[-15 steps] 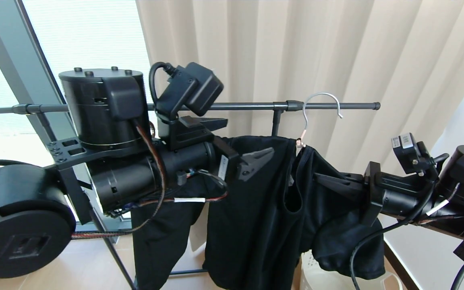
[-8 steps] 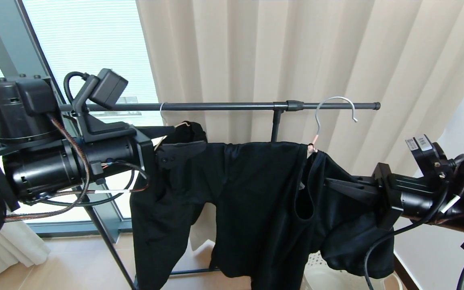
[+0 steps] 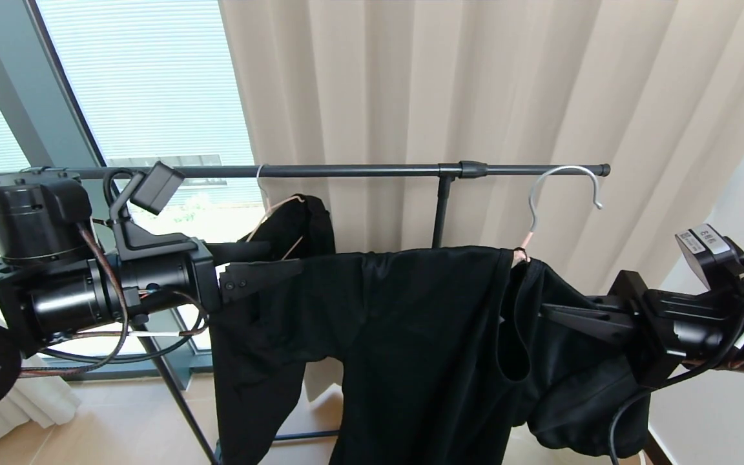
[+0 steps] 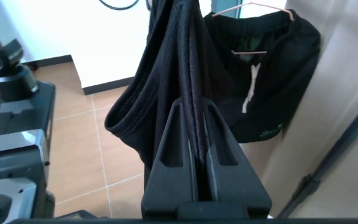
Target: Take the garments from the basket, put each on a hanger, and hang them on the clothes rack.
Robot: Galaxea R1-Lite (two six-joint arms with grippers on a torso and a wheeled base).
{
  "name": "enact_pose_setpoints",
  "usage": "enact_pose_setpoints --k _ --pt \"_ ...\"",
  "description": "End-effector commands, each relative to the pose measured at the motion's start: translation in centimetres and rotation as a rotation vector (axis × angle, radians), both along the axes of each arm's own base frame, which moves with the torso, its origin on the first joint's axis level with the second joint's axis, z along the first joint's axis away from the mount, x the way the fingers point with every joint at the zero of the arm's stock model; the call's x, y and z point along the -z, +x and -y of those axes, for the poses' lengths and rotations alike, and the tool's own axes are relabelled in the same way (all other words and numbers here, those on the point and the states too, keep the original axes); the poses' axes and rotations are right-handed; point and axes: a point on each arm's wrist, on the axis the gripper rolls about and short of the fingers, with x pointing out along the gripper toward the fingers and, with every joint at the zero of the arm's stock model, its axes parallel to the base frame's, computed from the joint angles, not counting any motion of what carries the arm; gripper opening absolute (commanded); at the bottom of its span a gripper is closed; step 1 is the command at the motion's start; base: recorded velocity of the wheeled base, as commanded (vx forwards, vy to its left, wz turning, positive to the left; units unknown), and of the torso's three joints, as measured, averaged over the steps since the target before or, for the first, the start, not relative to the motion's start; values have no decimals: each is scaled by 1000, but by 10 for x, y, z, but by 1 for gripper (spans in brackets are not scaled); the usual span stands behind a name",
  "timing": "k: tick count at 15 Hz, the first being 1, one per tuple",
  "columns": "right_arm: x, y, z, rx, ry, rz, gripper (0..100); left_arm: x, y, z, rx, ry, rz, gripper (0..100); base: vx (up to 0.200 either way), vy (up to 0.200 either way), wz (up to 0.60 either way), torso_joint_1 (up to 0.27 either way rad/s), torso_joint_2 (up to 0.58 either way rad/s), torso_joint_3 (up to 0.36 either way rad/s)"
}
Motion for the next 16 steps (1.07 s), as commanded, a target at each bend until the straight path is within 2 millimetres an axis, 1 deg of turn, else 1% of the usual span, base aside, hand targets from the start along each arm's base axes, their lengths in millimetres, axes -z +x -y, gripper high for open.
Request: enact_pose_setpoints --k 1,3,9,11,12,16 --pt "-2 -2 2 1 1 9 0 22 13 3 1 10 -51 100 0 0 0 0 0 0" --pt "-3 -2 6 6 2 12 0 27 14 6 11 14 -63 100 0 0 0 0 0 0" --pt "-7 0 9 19 10 11 0 41 4 10 36 31 -117 100 0 0 0 0 0 0" --pt "-8 1 9 20 10 16 0 43 3 11 39 33 -122 100 0 0 0 0 0 0" --pt "-9 1 9 23 10 18 0 45 2 12 41 37 -129 0 0 0 0 0 0 0" --pt "-8 2 10 25 10 14 0 45 -2 11 42 18 -60 0 0 0 0 0 0 0"
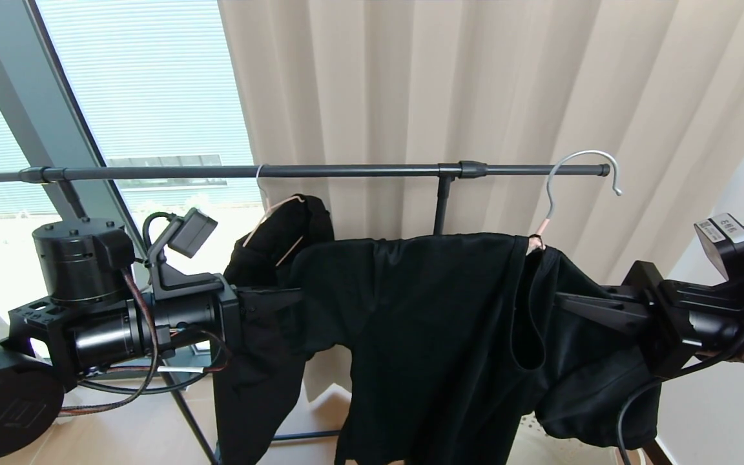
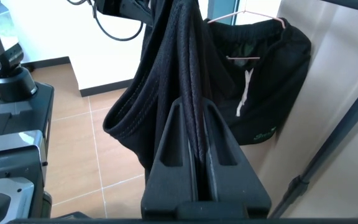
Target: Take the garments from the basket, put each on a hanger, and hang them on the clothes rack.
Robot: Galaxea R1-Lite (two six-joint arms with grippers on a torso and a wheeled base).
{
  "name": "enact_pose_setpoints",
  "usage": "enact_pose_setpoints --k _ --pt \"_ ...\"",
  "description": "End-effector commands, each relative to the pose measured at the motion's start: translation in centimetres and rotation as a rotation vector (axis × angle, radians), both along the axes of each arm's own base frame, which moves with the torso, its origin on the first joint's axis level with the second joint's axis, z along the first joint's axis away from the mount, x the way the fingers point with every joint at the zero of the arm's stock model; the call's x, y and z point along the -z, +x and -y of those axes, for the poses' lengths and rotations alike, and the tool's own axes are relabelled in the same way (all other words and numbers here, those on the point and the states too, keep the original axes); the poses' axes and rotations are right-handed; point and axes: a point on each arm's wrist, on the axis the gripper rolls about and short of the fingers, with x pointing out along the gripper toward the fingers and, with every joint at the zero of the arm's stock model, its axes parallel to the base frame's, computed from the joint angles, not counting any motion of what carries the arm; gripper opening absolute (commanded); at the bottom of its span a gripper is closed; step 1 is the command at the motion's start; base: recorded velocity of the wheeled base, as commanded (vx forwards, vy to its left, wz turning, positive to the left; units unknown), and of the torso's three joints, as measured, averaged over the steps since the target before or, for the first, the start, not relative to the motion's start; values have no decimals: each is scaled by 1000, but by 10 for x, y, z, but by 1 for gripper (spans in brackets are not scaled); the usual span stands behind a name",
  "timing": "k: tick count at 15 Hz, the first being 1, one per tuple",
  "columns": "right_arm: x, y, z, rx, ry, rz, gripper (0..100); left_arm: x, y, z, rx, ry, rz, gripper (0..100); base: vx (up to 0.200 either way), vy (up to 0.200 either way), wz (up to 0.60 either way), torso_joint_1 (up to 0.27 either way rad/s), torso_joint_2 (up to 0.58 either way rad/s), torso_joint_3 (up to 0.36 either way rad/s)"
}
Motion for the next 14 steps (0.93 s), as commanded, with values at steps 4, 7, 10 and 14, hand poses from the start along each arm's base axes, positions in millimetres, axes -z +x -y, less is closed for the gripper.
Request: enact_pose_setpoints --k 4,7,10,14 --pt "0 3 4 15 1 1 0 8 -6 -9 -32 8 -28 0 0 0 0 0 0 0" --pt "-2 4 6 24 6 -6 0 2 -9 -15 -54 2 -7 0 0 0 0 0 0 0" --pt "-3 5 10 38 7 -5 0 3 -14 -25 -88 3 -14 0 0 0 0 0 0 0" --pt "-4 6 10 40 8 -1 0 2 -15 -32 -123 -12 -31 0 0 0 0 0 0 0"
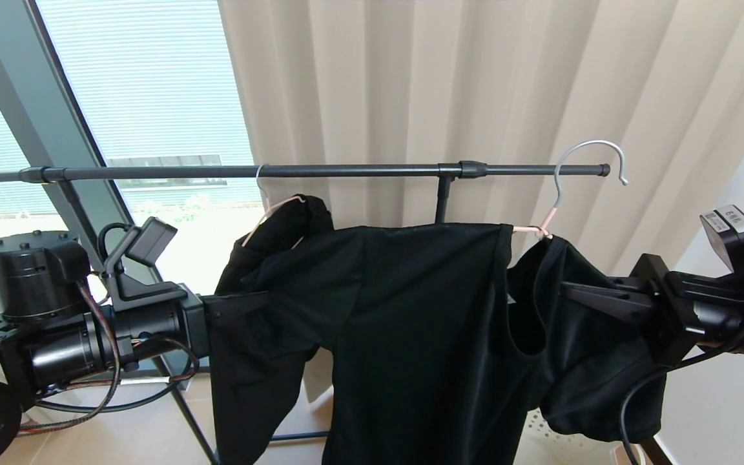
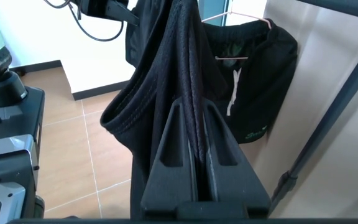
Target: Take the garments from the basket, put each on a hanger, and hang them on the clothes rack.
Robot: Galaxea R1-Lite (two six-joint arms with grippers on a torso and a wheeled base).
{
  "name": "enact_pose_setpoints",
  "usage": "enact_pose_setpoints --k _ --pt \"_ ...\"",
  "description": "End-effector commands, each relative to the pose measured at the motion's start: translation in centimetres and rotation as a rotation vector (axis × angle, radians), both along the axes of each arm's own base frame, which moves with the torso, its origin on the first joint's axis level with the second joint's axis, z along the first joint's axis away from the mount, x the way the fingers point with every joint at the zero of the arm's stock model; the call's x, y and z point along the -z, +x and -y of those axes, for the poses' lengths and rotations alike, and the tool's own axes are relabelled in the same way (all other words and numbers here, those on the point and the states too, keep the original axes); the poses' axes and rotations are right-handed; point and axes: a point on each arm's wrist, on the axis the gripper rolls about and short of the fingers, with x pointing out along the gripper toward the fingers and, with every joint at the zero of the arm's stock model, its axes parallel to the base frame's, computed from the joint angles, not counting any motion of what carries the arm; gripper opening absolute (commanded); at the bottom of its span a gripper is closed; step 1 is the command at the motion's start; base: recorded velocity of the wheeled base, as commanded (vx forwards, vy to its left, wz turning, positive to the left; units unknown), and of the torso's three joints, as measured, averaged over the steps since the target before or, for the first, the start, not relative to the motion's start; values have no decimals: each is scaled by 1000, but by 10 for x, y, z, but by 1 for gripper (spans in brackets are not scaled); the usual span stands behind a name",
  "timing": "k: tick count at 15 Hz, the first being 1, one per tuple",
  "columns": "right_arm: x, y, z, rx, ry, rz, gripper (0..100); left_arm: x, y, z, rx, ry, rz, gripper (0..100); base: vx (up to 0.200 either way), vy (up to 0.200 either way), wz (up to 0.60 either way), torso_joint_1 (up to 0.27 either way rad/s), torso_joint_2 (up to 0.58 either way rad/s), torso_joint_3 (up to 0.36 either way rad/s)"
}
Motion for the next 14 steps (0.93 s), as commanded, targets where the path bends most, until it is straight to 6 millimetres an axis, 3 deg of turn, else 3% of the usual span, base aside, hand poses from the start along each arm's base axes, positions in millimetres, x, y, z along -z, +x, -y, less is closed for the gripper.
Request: enact_pose_setpoints --k 1,14 --pt "0 2 2 9 0 0 0 -2 -1 -5 -21 -3 3 0 0 0 0 0 0 0" --pt "-1 8 15 37 5 -4 0 6 -4 -18 -72 -3 -34 0 0 0 0 0 0 0"
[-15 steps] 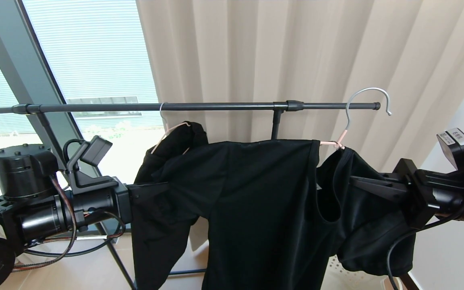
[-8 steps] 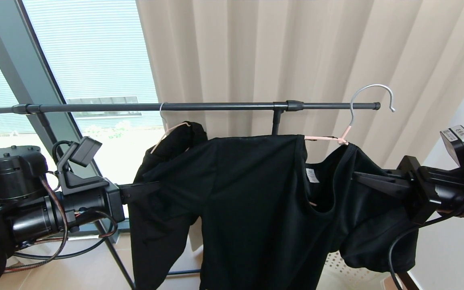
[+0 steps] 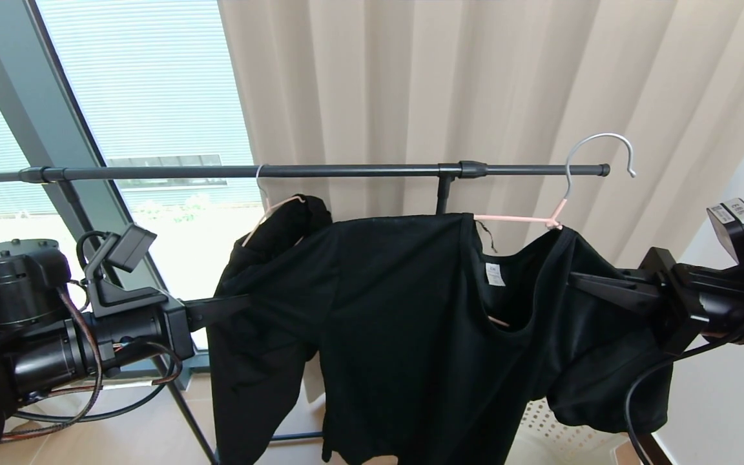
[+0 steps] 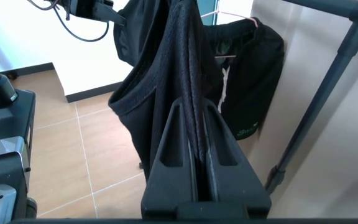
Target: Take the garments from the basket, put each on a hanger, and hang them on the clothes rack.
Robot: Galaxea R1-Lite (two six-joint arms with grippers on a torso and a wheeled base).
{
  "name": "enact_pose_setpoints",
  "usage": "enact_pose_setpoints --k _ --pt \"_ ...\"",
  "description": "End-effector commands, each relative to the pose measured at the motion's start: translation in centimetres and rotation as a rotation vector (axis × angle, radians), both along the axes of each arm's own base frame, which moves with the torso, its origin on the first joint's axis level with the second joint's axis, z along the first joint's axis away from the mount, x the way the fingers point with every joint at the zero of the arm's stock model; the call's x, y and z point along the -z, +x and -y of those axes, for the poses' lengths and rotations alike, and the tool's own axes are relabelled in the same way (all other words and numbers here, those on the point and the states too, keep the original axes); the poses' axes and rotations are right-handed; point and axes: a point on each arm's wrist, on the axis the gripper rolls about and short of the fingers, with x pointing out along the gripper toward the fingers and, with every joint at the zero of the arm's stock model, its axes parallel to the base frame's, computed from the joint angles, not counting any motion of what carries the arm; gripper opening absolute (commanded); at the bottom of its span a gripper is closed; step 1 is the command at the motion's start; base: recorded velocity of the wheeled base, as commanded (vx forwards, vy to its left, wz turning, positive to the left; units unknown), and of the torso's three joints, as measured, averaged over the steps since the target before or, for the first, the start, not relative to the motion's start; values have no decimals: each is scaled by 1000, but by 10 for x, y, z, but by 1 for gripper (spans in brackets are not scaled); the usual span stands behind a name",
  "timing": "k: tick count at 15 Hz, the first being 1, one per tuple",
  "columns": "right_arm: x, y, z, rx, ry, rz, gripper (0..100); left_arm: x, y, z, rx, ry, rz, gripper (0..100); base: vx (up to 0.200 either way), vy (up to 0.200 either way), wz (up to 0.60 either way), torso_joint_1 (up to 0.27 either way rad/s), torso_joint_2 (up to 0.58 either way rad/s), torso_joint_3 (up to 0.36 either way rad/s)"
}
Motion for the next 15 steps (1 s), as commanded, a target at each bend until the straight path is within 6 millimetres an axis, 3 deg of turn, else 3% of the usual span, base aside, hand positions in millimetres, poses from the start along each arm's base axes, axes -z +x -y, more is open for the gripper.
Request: enact_pose_setpoints --k 1,7,8,12,15 --pt "0 1 1 2 0 0 0 0 0 -1 -2 0 1 0 0 0 0 0 0 0" --pt "0 1 1 2 0 -1 0 1 -5 1 9 0 56 0 0 0 0 0 0 0" --pt "1 1 1 2 0 -3 0 2 -6 1 10 1 57 100 0 0 0 0 0 0" --pt "3 1 1 2 0 -9 0 -5 -9 1 10 -8 91 100 0 0 0 0 0 0" --pt "8 2 -1 -4 0 -29 0 -35 -7 8 -19 -16 179 100 0 0 0 0 0 0"
